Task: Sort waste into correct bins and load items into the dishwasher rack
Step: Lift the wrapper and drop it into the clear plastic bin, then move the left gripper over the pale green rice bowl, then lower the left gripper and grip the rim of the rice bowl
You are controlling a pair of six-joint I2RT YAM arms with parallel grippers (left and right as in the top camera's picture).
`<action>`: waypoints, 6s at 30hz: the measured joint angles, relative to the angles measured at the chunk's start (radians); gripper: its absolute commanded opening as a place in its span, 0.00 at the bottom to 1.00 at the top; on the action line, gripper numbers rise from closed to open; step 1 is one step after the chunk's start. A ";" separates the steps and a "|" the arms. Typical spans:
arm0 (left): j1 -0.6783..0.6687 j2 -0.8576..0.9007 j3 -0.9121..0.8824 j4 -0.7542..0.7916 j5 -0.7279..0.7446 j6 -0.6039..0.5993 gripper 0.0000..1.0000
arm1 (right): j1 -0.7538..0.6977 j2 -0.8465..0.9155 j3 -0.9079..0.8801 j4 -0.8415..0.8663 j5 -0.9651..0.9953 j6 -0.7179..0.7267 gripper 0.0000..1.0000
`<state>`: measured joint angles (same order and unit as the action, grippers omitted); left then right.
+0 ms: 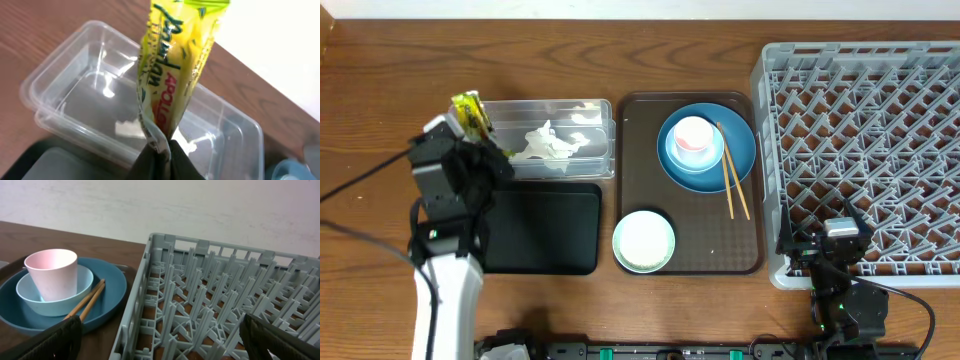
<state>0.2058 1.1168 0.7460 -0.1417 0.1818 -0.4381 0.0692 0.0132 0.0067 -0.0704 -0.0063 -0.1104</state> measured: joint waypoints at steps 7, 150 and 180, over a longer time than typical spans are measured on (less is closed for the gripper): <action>0.000 0.214 0.000 0.161 0.003 -0.005 0.28 | 0.000 0.000 0.000 0.000 0.000 0.000 0.99; -1.055 0.600 0.434 -0.687 -0.031 -0.142 0.47 | 0.000 0.000 0.000 0.000 0.000 0.000 0.99; -1.152 0.602 0.351 -0.556 -0.212 -0.250 0.45 | 0.000 0.000 0.000 0.000 0.000 0.000 0.99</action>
<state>-0.9466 1.7191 1.0973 -0.6979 -0.0303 -0.6880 0.0692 0.0132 0.0067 -0.0708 -0.0063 -0.1104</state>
